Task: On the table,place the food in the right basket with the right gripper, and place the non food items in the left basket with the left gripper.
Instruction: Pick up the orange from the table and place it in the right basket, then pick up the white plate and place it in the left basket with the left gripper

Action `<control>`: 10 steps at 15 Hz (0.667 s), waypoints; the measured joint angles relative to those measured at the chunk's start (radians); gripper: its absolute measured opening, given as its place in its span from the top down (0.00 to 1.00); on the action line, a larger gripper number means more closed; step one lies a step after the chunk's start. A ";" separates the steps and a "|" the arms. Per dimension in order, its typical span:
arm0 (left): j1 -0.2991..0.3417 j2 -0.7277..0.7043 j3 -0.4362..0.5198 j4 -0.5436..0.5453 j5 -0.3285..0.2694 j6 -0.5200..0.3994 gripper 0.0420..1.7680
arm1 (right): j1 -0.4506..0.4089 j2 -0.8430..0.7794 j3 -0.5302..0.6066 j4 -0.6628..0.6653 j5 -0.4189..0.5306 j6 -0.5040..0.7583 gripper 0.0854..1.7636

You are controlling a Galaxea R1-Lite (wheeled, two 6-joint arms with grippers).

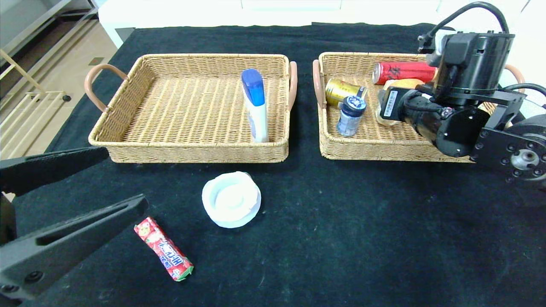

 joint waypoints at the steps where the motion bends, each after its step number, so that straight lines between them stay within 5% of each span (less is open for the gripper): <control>1: 0.000 0.000 0.000 0.000 0.000 0.000 0.03 | -0.002 0.004 0.000 -0.001 0.001 0.000 0.26; 10: 0.000 0.000 0.000 0.000 0.000 0.000 0.03 | 0.003 0.007 0.013 0.002 0.002 0.003 0.11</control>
